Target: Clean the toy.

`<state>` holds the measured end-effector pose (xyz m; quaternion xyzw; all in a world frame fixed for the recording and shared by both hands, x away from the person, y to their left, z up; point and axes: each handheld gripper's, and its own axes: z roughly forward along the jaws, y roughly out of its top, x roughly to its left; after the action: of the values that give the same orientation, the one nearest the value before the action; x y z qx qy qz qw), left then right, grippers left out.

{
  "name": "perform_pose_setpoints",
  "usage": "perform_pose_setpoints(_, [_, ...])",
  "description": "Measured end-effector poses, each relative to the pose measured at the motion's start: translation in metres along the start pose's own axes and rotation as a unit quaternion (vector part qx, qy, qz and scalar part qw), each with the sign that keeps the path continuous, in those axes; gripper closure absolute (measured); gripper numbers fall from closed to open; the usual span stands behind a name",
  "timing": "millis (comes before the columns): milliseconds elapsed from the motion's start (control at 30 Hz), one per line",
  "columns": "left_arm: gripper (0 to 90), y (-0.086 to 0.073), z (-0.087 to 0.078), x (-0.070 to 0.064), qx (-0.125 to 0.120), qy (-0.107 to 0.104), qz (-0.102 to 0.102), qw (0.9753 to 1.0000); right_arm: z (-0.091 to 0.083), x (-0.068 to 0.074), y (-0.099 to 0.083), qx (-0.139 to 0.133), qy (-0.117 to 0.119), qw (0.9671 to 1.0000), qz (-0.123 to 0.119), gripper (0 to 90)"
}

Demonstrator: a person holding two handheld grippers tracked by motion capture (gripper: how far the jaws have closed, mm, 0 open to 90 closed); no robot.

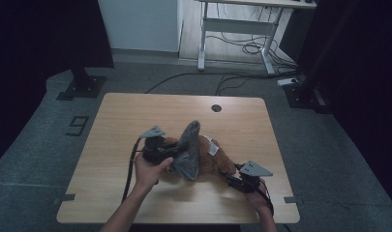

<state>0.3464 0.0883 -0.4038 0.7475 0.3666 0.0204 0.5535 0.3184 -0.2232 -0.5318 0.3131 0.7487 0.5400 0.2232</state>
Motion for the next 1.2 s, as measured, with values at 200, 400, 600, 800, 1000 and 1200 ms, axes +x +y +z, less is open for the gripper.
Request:
perform_pose_setpoints(200, [77.0, 0.017, 0.041, -0.031, 0.024, -0.022, 0.027, 0.9991, 0.000, 0.000, 0.000, 0.001, 0.002, 1.0000, -0.001, 53.5])
perform_pose_setpoints(400, [77.0, 0.010, 0.082, -0.046, 0.066, -0.032, 0.038, 0.9966, 0.000, 0.001, 0.000, 0.000, 0.003, 1.0000, 0.000, 53.5])
perform_pose_setpoints(600, [76.9, -0.005, 0.106, -0.041, 0.100, -0.014, 0.038, 0.9942, 0.000, 0.001, -0.001, 0.003, 0.003, 1.0000, -0.003, 53.6])
perform_pose_setpoints(800, [77.1, -0.010, 0.104, -0.029, 0.105, 0.009, 0.032, 0.9939, 0.000, 0.001, -0.001, 0.003, 0.005, 1.0000, -0.004, 53.7])
perform_pose_setpoints(1000, [77.3, -0.013, 0.096, -0.017, 0.102, 0.032, 0.026, 0.9940, 0.000, 0.001, -0.001, 0.004, 0.005, 1.0000, -0.005, 53.7])
perform_pose_setpoints(1200, [77.6, -0.015, 0.075, -0.006, 0.094, 0.056, 0.035, 0.9934, 0.000, 0.000, -0.001, 0.002, 0.005, 1.0000, -0.003, 53.8])
